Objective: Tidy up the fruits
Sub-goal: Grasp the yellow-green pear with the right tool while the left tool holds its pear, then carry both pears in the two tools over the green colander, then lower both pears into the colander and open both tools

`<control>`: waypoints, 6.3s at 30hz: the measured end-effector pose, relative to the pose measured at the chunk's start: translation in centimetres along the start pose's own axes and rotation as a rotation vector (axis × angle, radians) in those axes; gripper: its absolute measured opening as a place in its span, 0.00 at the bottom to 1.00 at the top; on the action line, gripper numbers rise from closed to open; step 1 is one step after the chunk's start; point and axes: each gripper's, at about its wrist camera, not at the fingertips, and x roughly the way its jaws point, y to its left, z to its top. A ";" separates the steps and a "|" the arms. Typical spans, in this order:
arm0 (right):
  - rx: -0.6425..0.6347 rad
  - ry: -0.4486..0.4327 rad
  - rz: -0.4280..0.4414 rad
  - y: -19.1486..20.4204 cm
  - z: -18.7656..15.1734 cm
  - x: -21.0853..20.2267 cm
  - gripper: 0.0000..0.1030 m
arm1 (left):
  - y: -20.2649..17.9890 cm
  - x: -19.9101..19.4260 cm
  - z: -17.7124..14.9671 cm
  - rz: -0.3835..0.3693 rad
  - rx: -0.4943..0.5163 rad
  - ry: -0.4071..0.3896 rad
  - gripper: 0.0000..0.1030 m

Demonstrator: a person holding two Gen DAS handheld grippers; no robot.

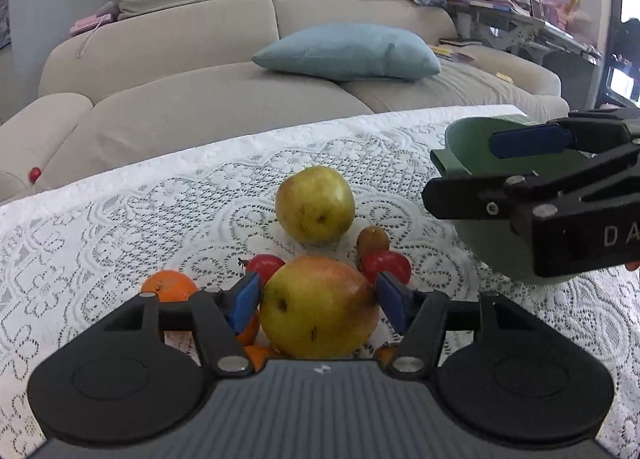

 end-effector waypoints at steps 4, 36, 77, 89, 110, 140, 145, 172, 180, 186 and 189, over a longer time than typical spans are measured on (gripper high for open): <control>0.029 0.005 -0.004 -0.4 -0.2 0.3 0.80 | 0.2 0.2 0.1 -0.005 -0.009 0.010 0.74; -0.142 0.087 0.081 2.2 4.7 5.2 0.81 | 4.5 -2.6 1.3 0.121 -0.097 -0.067 0.76; -0.135 0.380 -0.029 3.9 4.6 15.4 0.61 | 8.9 -3.7 -0.5 0.113 -0.322 0.112 0.75; -0.107 0.218 0.070 3.7 6.9 9.6 0.61 | 8.1 -3.1 -1.1 0.102 -0.269 0.133 0.75; 0.055 0.128 0.121 -3.1 3.5 -2.3 0.61 | 6.5 -5.8 -1.7 0.147 -0.262 -0.038 0.74; -0.055 0.379 0.089 -11.4 -1.1 -1.9 0.61 | -8.3 -0.1 9.6 -0.277 -0.118 0.034 0.74; -0.078 0.438 0.110 -11.8 -1.3 -0.5 0.61 | -9.3 1.9 9.8 -0.269 -0.073 0.109 0.74; -0.068 0.663 0.200 -12.6 -1.2 3.1 0.61 | -12.7 5.8 10.0 -0.189 0.136 0.297 0.74; -0.086 0.687 0.196 -12.2 -0.8 3.1 0.62 | -13.7 6.1 10.0 -0.131 0.204 0.319 0.66; -0.088 0.687 0.198 -12.4 -0.3 2.4 0.62 | -13.5 6.2 10.0 -0.152 0.187 0.326 0.65; -0.091 0.679 0.192 -12.4 -0.2 2.0 0.61 | -13.4 5.8 9.8 -0.159 0.177 0.315 0.65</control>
